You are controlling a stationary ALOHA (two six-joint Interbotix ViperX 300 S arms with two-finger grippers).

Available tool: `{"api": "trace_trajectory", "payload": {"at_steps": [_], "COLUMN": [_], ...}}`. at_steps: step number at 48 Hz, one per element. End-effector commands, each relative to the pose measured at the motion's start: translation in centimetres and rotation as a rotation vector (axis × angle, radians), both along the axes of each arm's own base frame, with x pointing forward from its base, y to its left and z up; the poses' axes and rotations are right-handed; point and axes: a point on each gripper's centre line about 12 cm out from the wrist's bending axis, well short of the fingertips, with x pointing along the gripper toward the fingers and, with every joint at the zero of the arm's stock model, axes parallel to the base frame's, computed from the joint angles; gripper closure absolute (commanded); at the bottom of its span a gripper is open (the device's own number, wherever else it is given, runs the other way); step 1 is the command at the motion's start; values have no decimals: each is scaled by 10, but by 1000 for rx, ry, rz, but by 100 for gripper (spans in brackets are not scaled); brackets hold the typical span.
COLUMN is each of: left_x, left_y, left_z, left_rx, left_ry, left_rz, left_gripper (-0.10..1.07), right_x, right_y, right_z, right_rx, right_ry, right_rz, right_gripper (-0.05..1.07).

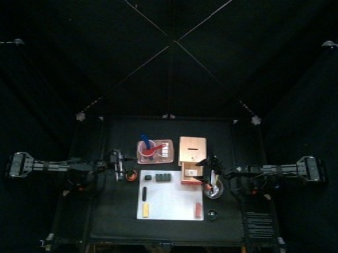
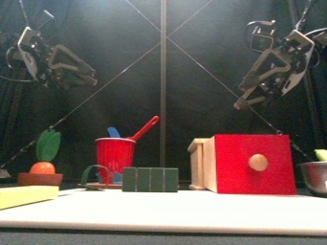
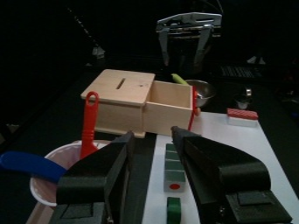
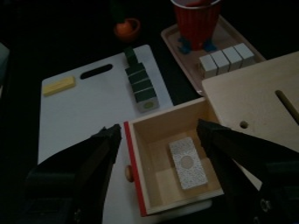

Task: Grab rice and place onto cutting board

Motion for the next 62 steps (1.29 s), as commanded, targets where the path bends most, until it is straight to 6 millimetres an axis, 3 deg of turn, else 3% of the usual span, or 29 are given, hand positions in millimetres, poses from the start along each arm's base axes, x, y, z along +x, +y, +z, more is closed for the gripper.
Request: {"api": "trace_trajectory", "payload": {"at_steps": [1, 13, 25, 37, 51, 62], "left_x": [2, 3, 5, 11, 3, 1], "left_y": [3, 5, 5, 12, 67, 87], "left_z": [7, 10, 14, 36, 55, 57], "left_rx": [22, 33, 37, 98, 148, 177], "left_ry": [-18, -22, -33, -87, -106, -83], "left_rz": [6, 10, 10, 24, 243, 311], "left_gripper": [18, 18, 18, 18, 18, 18], "right_x": [2, 6, 21, 24, 25, 21], "right_y": [-1, -2, -4, 3, -7, -4], "right_z": [4, 14, 48, 53, 58, 48], "right_rx": [-6, 38, 231, 326, 273, 216], "right_ry": [-7, -38, -138, -113, -14, 273], "right_rz": [-8, -38, -132, -207, -326, -266], "right_gripper": [4, 4, 3, 4, 3, 3]}}
